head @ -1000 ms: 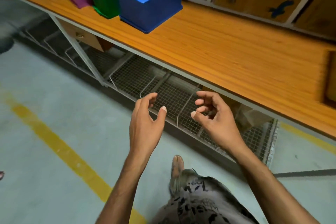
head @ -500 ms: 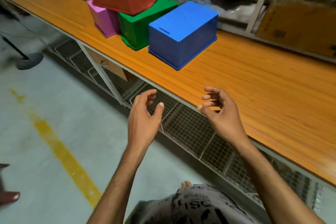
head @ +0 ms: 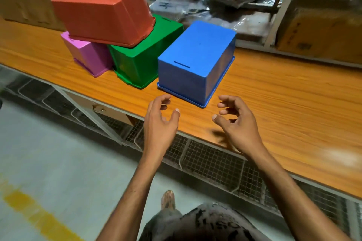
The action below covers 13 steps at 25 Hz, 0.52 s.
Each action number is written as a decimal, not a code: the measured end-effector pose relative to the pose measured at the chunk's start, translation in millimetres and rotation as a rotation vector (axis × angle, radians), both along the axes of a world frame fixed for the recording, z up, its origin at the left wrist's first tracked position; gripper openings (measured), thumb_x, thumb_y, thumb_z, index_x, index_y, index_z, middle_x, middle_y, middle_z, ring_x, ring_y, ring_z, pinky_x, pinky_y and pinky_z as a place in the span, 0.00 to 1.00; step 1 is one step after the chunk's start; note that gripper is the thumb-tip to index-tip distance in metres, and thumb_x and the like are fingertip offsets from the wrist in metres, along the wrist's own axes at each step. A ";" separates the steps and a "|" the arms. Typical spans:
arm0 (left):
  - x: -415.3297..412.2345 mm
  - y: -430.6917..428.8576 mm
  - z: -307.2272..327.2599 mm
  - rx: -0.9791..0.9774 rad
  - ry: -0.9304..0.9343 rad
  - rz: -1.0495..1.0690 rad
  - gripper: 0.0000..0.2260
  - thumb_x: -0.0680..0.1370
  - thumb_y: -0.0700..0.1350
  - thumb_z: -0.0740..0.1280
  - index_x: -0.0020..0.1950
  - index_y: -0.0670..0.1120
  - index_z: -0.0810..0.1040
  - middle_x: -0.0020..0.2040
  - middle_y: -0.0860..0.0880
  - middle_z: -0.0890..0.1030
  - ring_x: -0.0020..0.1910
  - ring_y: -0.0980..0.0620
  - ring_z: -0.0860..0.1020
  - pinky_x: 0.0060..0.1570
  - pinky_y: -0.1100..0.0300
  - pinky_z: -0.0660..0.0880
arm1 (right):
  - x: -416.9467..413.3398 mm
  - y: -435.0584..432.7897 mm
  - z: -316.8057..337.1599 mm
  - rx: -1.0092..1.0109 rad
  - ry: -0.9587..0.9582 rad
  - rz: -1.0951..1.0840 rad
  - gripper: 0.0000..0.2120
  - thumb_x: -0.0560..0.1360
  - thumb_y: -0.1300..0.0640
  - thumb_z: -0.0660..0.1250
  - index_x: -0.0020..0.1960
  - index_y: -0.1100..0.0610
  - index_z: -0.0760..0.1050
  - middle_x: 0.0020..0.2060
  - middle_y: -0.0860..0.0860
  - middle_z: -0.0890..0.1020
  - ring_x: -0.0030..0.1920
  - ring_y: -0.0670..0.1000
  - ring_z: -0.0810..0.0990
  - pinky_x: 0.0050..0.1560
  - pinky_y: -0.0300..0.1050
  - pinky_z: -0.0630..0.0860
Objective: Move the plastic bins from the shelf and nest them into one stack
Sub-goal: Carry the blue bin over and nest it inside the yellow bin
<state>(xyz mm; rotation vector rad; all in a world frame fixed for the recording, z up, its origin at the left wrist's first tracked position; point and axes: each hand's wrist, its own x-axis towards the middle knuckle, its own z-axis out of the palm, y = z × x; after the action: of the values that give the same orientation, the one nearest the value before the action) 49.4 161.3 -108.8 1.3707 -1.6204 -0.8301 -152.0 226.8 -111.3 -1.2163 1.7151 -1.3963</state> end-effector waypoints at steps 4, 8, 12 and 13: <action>28.7 -84.7 -4.1 -0.029 -0.064 -0.108 0.22 0.78 0.43 0.72 0.70 0.52 0.74 0.63 0.55 0.74 0.61 0.57 0.75 0.57 0.54 0.77 | 34.2 -55.1 -6.4 -0.008 -0.017 -0.180 0.24 0.73 0.59 0.77 0.66 0.48 0.75 0.58 0.44 0.81 0.56 0.48 0.80 0.52 0.39 0.79; 40.3 -146.3 -7.4 -0.012 -0.052 -0.195 0.23 0.78 0.43 0.72 0.72 0.49 0.71 0.67 0.51 0.72 0.65 0.55 0.74 0.65 0.46 0.75 | 54.0 -91.2 -10.4 0.017 0.004 -0.334 0.26 0.73 0.52 0.77 0.68 0.47 0.72 0.63 0.45 0.78 0.59 0.46 0.78 0.61 0.54 0.79; 33.3 -181.5 -10.7 0.080 -0.030 -0.267 0.25 0.82 0.50 0.68 0.77 0.48 0.67 0.73 0.49 0.70 0.71 0.52 0.71 0.70 0.49 0.71 | 52.5 -123.0 1.6 0.030 0.183 -0.411 0.27 0.76 0.47 0.73 0.73 0.46 0.70 0.67 0.45 0.72 0.67 0.46 0.73 0.63 0.51 0.76; 30.2 -187.5 -11.1 0.109 -0.020 -0.283 0.25 0.83 0.53 0.67 0.78 0.48 0.67 0.74 0.49 0.70 0.71 0.52 0.71 0.71 0.50 0.70 | 49.4 -132.3 2.6 0.033 0.237 -0.415 0.26 0.78 0.47 0.71 0.74 0.47 0.70 0.68 0.46 0.72 0.69 0.48 0.72 0.66 0.53 0.75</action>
<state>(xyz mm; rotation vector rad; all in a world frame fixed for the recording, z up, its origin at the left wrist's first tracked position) 79.6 -26.3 -119.9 1.2415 -1.8351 -1.0868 -102.6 94.5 -108.7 -1.0813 2.2446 -1.4924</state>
